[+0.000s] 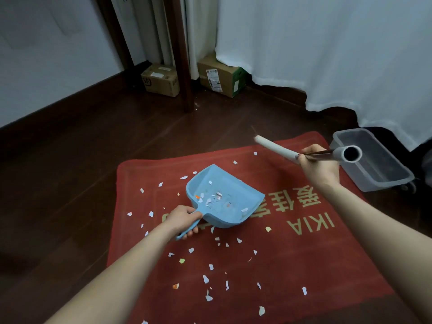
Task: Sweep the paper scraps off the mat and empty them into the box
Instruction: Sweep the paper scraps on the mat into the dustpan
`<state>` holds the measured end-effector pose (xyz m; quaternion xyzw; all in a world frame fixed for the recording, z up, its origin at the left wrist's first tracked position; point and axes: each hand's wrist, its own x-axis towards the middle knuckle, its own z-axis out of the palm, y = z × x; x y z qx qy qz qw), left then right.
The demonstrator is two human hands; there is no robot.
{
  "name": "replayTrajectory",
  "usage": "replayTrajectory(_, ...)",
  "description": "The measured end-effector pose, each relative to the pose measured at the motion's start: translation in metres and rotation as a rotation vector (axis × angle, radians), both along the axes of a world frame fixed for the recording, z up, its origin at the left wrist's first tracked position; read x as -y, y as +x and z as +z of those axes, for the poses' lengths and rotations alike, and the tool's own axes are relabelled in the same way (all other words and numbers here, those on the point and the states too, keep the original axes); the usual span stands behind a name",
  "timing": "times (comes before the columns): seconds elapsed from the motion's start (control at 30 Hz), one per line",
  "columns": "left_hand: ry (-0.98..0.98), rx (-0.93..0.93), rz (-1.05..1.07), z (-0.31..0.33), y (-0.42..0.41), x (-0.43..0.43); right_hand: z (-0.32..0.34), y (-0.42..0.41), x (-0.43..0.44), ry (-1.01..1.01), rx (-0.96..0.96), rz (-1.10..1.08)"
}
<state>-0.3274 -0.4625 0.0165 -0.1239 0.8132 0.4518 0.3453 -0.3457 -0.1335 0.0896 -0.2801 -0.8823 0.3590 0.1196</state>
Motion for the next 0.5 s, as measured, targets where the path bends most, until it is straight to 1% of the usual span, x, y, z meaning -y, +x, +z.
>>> replayTrajectory(0.1, -0.004, -0.003, 0.000, -0.003, -0.017, -0.011, -0.005, -0.018, -0.006, -0.042, 0.009, -0.114)
replayTrajectory(0.17, 0.002, -0.003, 0.014, -0.005, -0.027, -0.019, -0.008, -0.027, -0.006, 0.007, 0.022, -0.142)
replayTrajectory(0.27, -0.022, 0.019, 0.016, -0.005, -0.042, -0.029, -0.013, -0.038, -0.001, 0.128, 0.053, -0.103)
replayTrajectory(0.33, -0.041, 0.058, 0.018, -0.005, -0.050, -0.031, -0.018, -0.045, 0.003, 0.166, 0.161, -0.011)
replayTrajectory(0.4, -0.041, 0.080, 0.025, -0.005, -0.054, -0.031, -0.020, -0.049, 0.001, 0.063, 0.225, 0.176)
replayTrajectory(0.47, -0.038, 0.091, 0.025, -0.005, -0.055, -0.029, -0.013, -0.049, -0.006, -0.131, 0.180, 0.349)
replayTrajectory(0.5, -0.038, 0.093, 0.023, -0.006, -0.055, -0.028, -0.008, -0.049, -0.009, -0.187, 0.132, 0.380)
